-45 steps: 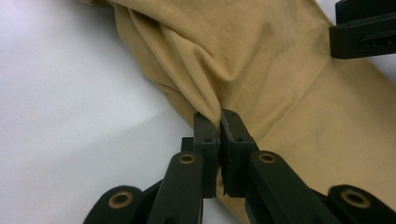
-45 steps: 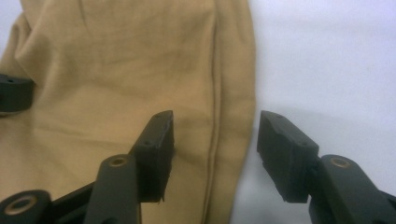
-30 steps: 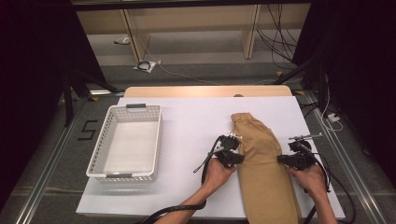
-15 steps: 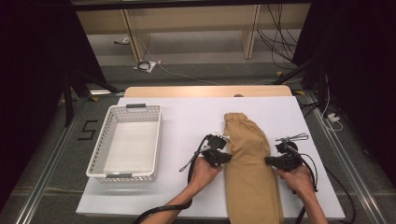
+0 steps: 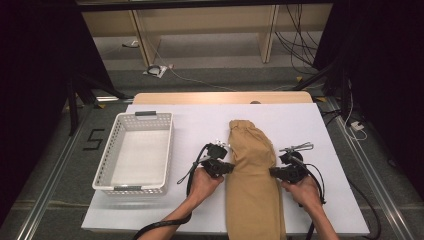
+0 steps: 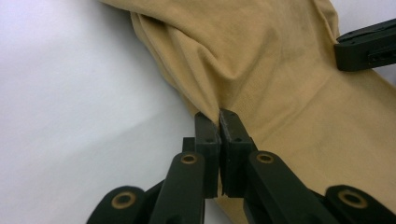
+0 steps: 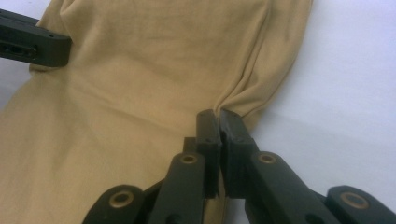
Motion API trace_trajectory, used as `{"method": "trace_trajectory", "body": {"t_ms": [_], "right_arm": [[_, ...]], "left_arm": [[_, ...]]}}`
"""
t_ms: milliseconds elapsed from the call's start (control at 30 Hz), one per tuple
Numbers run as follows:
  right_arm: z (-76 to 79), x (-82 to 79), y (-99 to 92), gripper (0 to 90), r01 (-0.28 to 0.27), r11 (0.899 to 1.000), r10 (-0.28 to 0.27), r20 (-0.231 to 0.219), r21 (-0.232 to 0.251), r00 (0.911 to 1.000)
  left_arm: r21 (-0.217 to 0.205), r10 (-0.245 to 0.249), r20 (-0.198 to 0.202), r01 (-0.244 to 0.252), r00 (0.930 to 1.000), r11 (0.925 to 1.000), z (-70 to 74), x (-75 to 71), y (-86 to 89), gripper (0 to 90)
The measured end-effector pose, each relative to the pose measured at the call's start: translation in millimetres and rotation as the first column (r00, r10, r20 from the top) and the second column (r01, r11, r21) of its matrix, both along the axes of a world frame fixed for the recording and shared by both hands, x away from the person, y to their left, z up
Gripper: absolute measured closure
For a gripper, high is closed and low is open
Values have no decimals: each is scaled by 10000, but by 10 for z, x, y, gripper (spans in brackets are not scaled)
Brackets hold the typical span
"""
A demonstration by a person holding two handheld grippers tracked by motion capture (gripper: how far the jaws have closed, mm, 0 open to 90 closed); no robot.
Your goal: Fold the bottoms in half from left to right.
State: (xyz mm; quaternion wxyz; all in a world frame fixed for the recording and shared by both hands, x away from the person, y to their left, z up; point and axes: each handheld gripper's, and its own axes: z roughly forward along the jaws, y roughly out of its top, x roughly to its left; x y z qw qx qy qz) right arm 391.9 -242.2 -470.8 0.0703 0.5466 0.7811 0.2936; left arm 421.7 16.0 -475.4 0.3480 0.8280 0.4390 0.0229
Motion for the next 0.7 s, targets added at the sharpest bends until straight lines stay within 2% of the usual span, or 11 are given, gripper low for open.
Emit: {"method": "trace_trajectory", "body": {"t_ms": [333,700], "right_arm": [[-12,17,246,874,-327,9994,330,203,-137,9992],[-34,37,439,873,-648,9979,649,342,-61,9973]], "left_arm": [[249,139,101,-141,9999,9996,21,-15,205,871],[102,374,14,-374,9993,9992,34,-43,428,871]]}}
